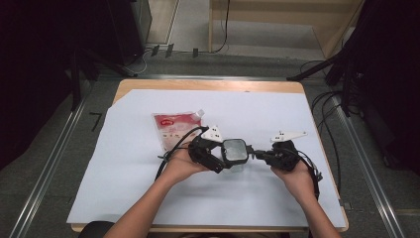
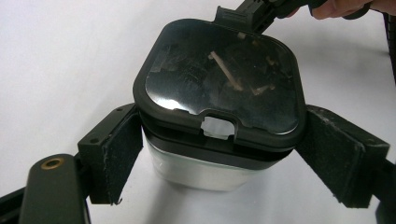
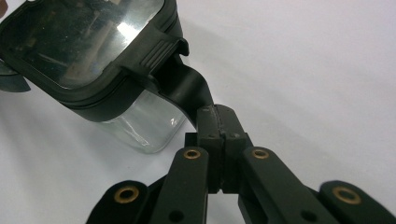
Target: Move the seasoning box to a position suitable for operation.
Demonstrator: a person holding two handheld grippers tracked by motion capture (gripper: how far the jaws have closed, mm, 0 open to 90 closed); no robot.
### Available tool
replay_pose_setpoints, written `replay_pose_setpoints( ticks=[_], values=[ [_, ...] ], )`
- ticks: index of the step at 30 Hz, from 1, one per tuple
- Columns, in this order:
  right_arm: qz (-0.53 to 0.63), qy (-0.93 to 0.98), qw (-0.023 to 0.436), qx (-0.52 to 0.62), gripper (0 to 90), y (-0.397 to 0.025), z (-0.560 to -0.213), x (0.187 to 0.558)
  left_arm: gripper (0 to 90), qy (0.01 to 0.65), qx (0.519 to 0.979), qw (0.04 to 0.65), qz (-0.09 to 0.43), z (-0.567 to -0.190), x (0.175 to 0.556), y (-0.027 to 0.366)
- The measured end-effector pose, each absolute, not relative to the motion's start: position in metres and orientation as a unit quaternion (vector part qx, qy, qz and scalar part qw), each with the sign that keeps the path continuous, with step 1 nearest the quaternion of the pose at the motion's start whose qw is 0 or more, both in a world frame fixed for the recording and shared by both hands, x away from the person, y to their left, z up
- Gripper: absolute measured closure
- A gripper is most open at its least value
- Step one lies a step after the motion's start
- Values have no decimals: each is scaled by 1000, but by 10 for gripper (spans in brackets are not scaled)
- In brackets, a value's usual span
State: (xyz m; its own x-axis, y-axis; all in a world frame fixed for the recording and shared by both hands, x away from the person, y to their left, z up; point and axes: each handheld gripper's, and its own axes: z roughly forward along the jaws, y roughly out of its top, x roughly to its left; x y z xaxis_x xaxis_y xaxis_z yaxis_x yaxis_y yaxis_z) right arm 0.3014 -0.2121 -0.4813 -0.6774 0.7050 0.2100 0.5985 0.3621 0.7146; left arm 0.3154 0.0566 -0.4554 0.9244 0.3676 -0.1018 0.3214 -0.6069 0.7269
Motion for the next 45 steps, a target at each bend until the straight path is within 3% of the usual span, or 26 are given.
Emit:
replay_pose_setpoints(
  ticks=[38, 39, 40, 41, 45],
  values=[
    [405, 821, 70, 397, 900, -210, -479, 301, 179, 168, 905, 388, 44, -438, 313, 45],
    [407, 820, 68, 396, 900, -210, -479, 301, 200, 168, 897, 407, 24, -434, 314, 46],
    [407, 821, 66, 395, 900, -210, -478, 300, 343, 165, 886, 434, -7, -432, 315, 49],
    [405, 822, 69, 394, 900, -210, -478, 300, 475, 174, 879, 444, -2, -429, 315, 50],
    [406, 825, 67, 388, 900, -206, -477, 299, 462, 158, 890, 428, 4, -424, 313, 44]
  ],
)
